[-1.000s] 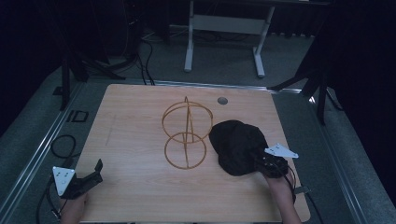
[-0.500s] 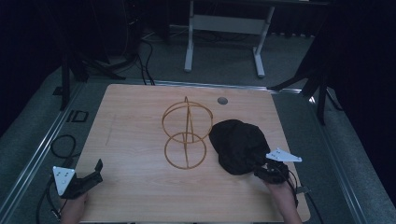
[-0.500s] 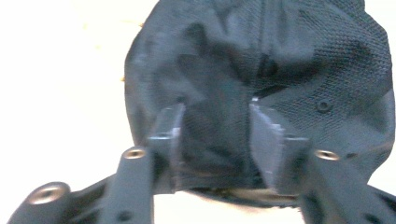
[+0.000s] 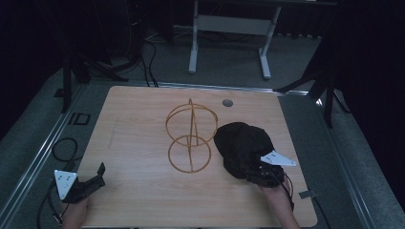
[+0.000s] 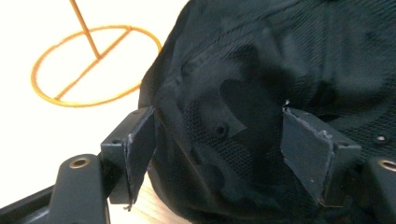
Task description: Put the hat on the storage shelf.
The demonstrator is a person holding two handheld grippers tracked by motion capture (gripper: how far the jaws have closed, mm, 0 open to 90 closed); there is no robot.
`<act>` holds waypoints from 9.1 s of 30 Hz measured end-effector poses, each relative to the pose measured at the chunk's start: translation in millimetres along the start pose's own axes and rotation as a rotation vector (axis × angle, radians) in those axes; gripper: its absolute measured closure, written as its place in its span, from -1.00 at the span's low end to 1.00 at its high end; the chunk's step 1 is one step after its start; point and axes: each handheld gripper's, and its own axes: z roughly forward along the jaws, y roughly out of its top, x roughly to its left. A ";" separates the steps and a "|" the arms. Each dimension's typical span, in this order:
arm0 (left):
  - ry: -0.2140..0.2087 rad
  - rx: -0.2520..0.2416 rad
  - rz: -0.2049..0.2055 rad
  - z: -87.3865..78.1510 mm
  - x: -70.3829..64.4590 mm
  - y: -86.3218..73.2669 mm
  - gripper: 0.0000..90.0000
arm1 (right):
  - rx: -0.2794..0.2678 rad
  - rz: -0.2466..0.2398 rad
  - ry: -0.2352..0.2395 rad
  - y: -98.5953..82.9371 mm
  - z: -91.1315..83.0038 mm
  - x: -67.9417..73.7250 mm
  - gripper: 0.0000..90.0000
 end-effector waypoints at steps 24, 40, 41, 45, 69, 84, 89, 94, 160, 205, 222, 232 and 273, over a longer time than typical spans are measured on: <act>0.002 0.005 0.002 0.4 -0.2 0.2 -0.96 | 0.016 -0.094 -0.117 6.4 9.2 0.6 1.00; 0.000 0.005 -0.002 0.4 0.3 0.2 -0.96 | -0.133 -0.016 -0.161 33.7 -25.1 -20.3 1.00; 0.000 0.005 -0.002 0.4 0.3 0.2 -0.96 | -0.141 -0.014 -0.167 35.8 -27.8 -21.3 1.00; -0.001 0.005 -0.005 0.4 0.5 0.2 -0.96 | -0.163 -0.012 -0.178 42.3 -34.6 -25.0 1.00; -0.004 0.008 -0.008 0.5 0.9 0.3 -0.96 | -0.345 -0.042 -0.205 103.3 -88.2 -30.1 1.00; -0.010 0.010 -0.008 0.7 1.0 0.4 -0.96 | -0.473 -0.100 -0.239 163.5 -122.2 -21.3 1.00; -0.011 0.009 -0.008 0.6 1.0 0.3 -0.96 | -0.522 -0.102 -0.245 180.9 -134.8 -18.8 1.00; -0.011 0.008 -0.008 0.7 1.0 0.3 -0.96 | -0.562 -0.111 -0.249 196.9 -145.5 -15.0 1.00; -0.036 0.010 -0.014 0.6 2.9 0.3 -0.96 | -0.581 -0.235 0.109 256.1 -40.5 129.1 1.00; -0.032 0.009 -0.014 0.4 2.9 0.3 -0.96 | -0.339 -0.195 0.159 129.3 1.9 103.7 1.00; -0.031 0.010 -0.014 0.5 2.8 0.3 -0.96 | -0.332 -0.168 0.178 114.1 6.3 97.7 0.67; -0.030 0.009 -0.014 0.5 2.7 0.3 -0.96 | -0.328 -0.144 0.178 113.8 7.2 93.4 0.46; -0.028 0.006 -0.014 0.4 2.1 0.2 -0.96 | -0.312 -0.034 0.065 86.9 -30.7 2.7 -0.69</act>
